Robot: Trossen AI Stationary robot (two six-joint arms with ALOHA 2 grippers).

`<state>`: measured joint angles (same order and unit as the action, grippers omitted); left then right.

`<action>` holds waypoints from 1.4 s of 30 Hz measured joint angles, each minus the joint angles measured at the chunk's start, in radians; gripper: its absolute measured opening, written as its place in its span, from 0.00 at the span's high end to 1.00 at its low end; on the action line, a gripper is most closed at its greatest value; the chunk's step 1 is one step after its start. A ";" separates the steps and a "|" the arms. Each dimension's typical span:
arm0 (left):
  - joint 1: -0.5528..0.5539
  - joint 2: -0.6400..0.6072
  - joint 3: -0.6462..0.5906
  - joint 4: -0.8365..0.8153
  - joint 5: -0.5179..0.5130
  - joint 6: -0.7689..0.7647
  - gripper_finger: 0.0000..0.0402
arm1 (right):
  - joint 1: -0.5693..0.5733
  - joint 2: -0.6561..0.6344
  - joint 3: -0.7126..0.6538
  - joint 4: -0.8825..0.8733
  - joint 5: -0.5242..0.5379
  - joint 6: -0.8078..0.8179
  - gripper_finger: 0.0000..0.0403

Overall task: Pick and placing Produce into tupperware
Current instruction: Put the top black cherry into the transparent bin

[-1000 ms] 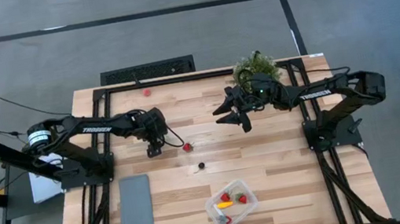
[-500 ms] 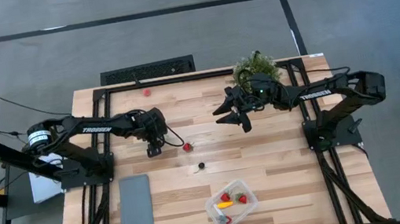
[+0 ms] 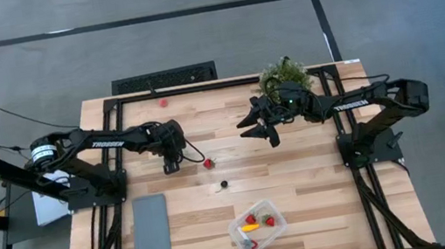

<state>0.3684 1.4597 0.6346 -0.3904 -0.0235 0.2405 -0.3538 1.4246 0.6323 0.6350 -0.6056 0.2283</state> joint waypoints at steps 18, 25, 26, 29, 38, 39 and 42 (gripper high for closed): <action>0.000 0.000 0.000 0.008 0.010 -0.032 0.75 | 0.000 0.000 0.000 -0.001 0.000 0.004 0.47; 0.000 -0.002 0.033 -0.014 0.029 -0.072 0.76 | 0.000 0.000 0.000 -0.001 0.000 0.008 0.47; 0.000 -0.002 0.046 -0.021 0.041 -0.072 0.76 | 0.000 0.000 0.000 -0.001 0.000 0.008 0.47; 0.000 -0.002 0.104 -0.056 0.069 -0.076 0.76 | 0.000 0.000 0.000 -0.001 0.000 0.008 0.47; -0.003 -0.003 0.363 -0.213 0.275 -0.074 0.76 | -0.034 0.000 0.000 -0.002 0.000 0.010 0.47; -0.007 -0.003 0.391 -0.216 0.318 -0.080 0.76 | -0.041 0.000 0.000 -0.002 0.000 0.010 0.47; -0.030 -0.003 0.482 -0.219 0.434 -0.085 0.76 | -0.060 0.000 0.000 -0.002 0.000 0.010 0.47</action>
<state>0.3379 1.4567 1.1162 -0.6098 0.4106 0.1552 -0.4134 1.4250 0.6325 0.6331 -0.6056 0.2382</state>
